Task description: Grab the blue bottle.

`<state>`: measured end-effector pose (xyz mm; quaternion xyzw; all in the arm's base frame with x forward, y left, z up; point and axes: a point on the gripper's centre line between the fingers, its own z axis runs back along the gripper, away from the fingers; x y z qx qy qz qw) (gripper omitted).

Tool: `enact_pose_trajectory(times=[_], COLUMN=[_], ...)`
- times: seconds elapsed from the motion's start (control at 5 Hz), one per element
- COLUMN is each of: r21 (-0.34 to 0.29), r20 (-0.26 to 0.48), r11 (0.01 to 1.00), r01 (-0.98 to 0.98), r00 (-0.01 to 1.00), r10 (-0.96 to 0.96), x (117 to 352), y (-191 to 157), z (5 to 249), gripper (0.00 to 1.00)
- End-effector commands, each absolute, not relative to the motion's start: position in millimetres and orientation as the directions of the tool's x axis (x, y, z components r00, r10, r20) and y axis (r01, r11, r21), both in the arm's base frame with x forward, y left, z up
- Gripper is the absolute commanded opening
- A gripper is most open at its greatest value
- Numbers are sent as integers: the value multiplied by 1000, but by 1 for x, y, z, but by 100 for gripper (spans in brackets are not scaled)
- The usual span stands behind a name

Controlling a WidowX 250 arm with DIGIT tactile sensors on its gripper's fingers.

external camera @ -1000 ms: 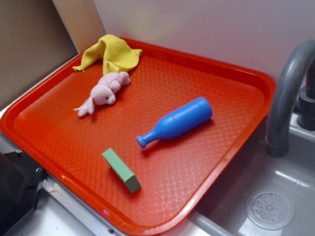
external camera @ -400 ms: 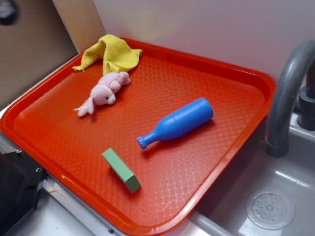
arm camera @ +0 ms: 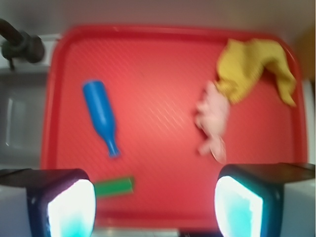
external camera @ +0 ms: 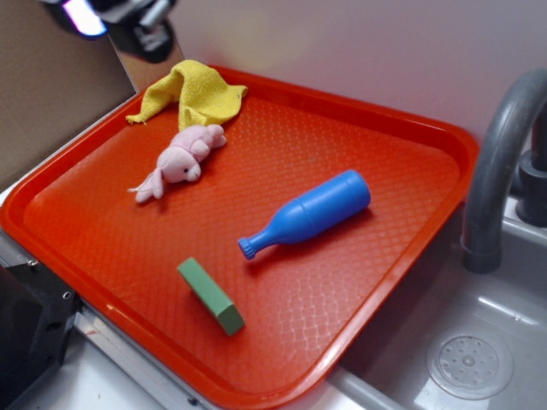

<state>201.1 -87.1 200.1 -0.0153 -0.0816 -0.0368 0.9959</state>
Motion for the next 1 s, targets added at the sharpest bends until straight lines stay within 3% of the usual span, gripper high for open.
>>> enact_pose_trajectory(times=[0.0,0.4,0.6,0.8], r21=[18,36,13,21], r20=[165,78,14,-6], r11=[984,967,944,937], r01=[179,250,330,350], r00=[970,964,944,937], r10=[-180,-253,-330,-350], x=[243,251,249,246], y=[-134,-156,-166,-170], z=[129,64,33,21], gripper=[100,100,100,100])
